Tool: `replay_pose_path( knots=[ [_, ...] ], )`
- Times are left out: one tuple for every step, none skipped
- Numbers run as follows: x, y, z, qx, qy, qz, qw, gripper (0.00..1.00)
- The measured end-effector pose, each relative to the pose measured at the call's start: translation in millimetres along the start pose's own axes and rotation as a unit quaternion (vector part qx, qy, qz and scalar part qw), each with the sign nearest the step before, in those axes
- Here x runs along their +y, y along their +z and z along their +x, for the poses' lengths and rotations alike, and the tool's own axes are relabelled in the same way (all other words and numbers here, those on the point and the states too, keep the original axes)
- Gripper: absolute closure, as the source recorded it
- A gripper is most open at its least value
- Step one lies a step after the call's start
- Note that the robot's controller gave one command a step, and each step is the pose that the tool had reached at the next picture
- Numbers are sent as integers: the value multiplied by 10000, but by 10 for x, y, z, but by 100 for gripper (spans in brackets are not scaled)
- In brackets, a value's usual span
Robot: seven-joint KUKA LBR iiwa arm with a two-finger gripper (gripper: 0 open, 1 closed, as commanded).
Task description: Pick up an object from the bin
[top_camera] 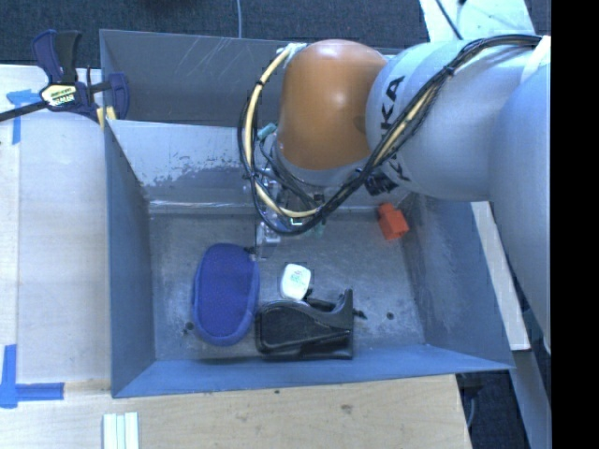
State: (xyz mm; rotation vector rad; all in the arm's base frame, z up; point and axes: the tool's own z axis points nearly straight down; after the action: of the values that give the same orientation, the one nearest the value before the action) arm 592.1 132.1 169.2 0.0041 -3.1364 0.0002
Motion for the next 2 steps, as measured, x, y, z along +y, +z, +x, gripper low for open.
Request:
replay_pose_path(
  knots=[
    [281, 874, -113, -23, -3113, 11, 9503, 0],
    [318, 956, 18, -58, -3853, 20, 9228, 0]
  ],
)
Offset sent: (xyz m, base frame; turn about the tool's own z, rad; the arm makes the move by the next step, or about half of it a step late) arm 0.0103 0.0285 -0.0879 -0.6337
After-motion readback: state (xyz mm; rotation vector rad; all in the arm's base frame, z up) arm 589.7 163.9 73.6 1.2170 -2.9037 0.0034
